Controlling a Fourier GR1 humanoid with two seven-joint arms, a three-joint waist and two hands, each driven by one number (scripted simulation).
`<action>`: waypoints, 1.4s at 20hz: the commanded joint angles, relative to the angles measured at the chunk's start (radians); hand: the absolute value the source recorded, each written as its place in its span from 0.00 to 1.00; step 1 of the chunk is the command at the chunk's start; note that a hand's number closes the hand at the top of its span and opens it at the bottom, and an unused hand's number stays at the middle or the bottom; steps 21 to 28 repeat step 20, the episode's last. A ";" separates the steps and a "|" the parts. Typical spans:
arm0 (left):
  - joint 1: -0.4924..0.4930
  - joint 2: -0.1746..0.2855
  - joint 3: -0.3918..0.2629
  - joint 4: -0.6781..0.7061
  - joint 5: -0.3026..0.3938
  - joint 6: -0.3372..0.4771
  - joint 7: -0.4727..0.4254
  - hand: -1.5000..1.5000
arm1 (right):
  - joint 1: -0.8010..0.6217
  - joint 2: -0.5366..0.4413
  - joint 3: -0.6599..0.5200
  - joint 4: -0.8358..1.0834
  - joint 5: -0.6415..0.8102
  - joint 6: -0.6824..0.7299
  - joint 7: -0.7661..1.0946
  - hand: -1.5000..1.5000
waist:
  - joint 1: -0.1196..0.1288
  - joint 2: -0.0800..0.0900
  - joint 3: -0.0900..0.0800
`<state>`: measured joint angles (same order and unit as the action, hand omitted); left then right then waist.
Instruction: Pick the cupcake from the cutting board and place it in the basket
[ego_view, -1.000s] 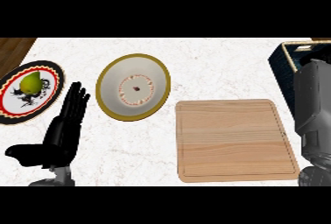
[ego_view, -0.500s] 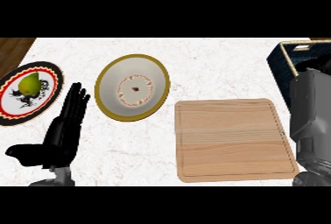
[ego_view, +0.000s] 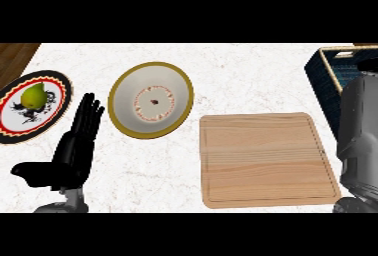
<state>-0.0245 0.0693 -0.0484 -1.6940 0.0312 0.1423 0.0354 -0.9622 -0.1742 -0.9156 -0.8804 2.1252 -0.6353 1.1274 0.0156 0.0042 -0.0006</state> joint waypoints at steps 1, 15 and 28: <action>0.037 0.031 0.020 -0.041 0.041 -0.044 0.016 0.50 | -0.005 0.032 0.023 -0.099 0.082 -0.011 0.191 0.00 | 0.000 -0.005 0.000; 0.002 0.012 0.022 -0.014 0.012 -0.008 0.029 0.50 | 0.087 0.174 0.247 -0.659 0.135 0.264 0.202 0.00 | -0.013 -0.018 -0.001; -0.002 -0.014 -0.004 -0.003 -0.012 0.008 0.012 0.50 | 0.262 0.174 0.466 -0.850 0.020 0.312 0.242 0.00 | -0.012 -0.016 0.000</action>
